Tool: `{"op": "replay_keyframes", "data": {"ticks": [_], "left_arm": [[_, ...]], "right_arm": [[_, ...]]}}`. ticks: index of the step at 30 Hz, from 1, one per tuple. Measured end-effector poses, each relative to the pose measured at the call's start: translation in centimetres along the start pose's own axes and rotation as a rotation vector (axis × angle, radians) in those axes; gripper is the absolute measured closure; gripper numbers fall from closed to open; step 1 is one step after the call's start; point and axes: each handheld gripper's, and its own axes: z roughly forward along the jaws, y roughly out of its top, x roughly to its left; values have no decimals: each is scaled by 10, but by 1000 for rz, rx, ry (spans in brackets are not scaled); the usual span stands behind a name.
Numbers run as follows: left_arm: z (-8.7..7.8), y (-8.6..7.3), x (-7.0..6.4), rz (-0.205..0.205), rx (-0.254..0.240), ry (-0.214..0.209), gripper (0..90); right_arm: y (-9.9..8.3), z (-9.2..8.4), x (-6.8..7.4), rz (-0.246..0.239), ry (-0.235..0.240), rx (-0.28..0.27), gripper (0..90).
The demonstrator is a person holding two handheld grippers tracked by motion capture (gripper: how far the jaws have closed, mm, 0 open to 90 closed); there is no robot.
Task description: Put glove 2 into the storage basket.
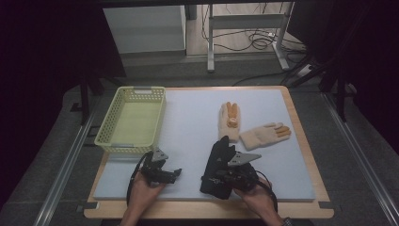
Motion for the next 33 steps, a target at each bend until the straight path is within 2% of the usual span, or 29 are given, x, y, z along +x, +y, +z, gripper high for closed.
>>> {"op": "replay_keyframes", "data": {"ticks": [3,5,8,10,13,16,21,26,29,33], "left_arm": [[0,0,0,0,0,-2,109],[0,0,0,0,0,-2,109],[0,0,0,0,0,-2,109],[0,0,0,-1,0,-2,109],[0,0,0,-1,0,-1,109],[0,0,0,0,0,-1,109],[0,0,0,0,1,-1,109],[0,0,0,-1,0,0,109],[0,0,0,0,0,0,109],[0,0,0,-1,0,-2,109]], "right_arm": [[5,7,2,6,13,-14,875],[4,14,1,10,14,6,868],[1,15,-2,9,4,28,835],[0,10,-4,7,-7,23,758],[0,-1,-7,-3,-38,5,710],[-1,-15,-14,-13,-75,-10,710],[-17,-30,-29,18,-130,7,762],[-39,-28,-35,58,-113,55,790],[-45,-19,-32,57,-96,64,790],[-44,-9,-28,40,-82,65,789]]}}
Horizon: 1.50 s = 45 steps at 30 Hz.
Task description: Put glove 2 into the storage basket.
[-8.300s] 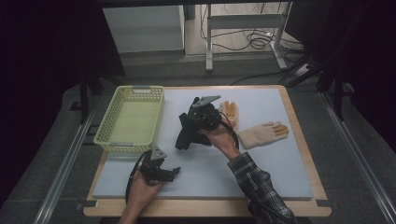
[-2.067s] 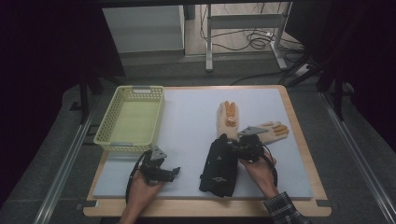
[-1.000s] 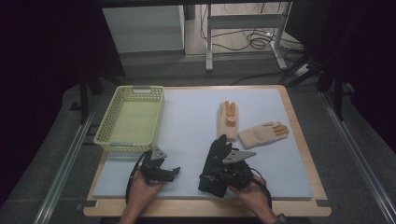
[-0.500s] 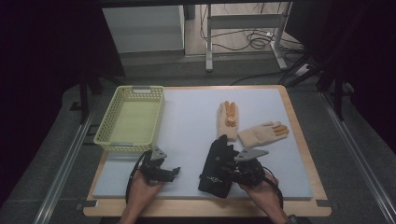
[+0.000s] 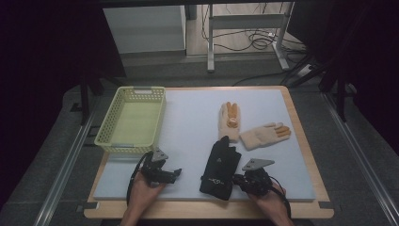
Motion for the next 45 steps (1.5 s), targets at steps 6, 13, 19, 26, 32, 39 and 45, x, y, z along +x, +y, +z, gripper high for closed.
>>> {"op": "replay_keyframes", "data": {"ticks": [6,13,19,26,32,39,45], "left_arm": [[-2,-1,3,-16,-7,-26,101],[-8,-7,9,6,24,14,55],[-10,-10,15,8,29,12,28],[-10,-10,16,4,31,10,27],[-9,-10,15,-5,25,9,24],[-9,-11,16,-7,24,6,24],[-9,-11,16,-7,22,6,24]], "right_arm": [[6,13,6,-9,24,-20,782],[21,33,13,-35,22,-48,776],[38,52,17,-57,1,-58,773],[50,66,16,-75,-21,-68,750],[44,54,10,-82,-46,-67,644],[34,32,-12,-65,-104,-79,505],[20,10,-36,-17,-151,-89,372]]}}
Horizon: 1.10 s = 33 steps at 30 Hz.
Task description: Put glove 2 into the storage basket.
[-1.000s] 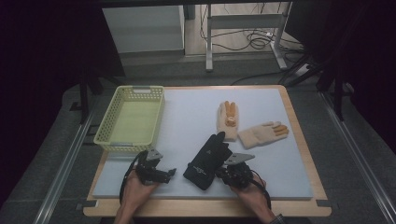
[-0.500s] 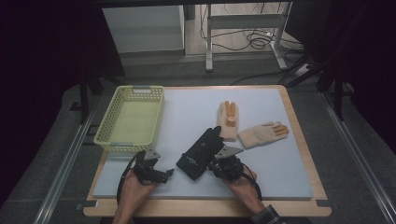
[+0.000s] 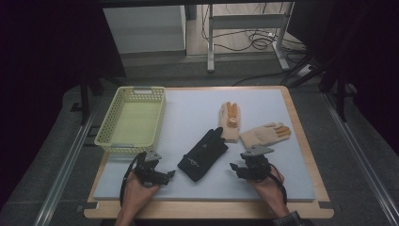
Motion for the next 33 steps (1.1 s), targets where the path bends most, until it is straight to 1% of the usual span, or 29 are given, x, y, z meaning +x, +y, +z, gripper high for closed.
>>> {"op": "replay_keyframes", "data": {"ticks": [4,7,10,13,14,15,16,17,19,25,27,29,33], "left_arm": [[0,0,0,0,-1,0,25],[0,0,0,-1,-1,0,26],[0,0,0,-6,-1,-1,29],[0,0,0,-4,0,-1,28],[0,0,0,-5,-1,-1,28],[0,0,0,-4,0,-1,29],[-1,0,0,0,-1,1,29],[-1,0,0,0,0,1,30],[-1,0,0,-1,0,1,31],[-2,1,-2,-10,6,4,31],[-3,2,-2,-14,15,-9,31],[-5,2,-2,-25,9,-22,30],[-10,5,-6,-26,-3,-41,24]], "right_arm": [[-9,-11,-18,27,-58,7,308],[-16,-18,-32,46,-112,7,276],[-22,-22,-43,53,-159,12,256],[-28,-22,-51,71,-182,25,231],[-30,-20,-53,77,-184,35,216],[-34,-19,-56,102,-172,20,204],[-35,-19,-59,127,-155,18,202],[-35,-19,-59,130,-153,15,197],[-34,-18,-57,112,-163,25,186],[-35,-18,-57,114,-165,22,183],[-35,-18,-57,113,-168,22,180],[-35,-18,-57,114,-168,21,180],[-35,-18,-57,114,-167,20,180]]}}
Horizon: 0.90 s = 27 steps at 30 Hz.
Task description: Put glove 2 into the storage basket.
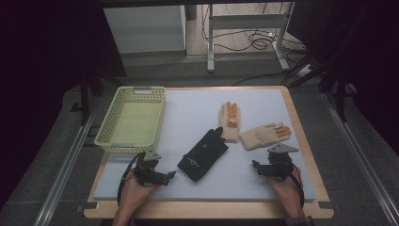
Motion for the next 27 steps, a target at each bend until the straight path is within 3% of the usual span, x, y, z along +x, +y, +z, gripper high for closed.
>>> {"op": "replay_keyframes", "data": {"ticks": [10,20,27], "left_arm": [[-1,21,-22,60,0,-75,0],[12,57,-43,110,-4,-103,0],[30,81,-58,143,14,-103,0]], "right_arm": [[0,0,0,1,0,0,180],[0,0,0,4,2,1,179],[0,0,0,5,4,2,177]]}}
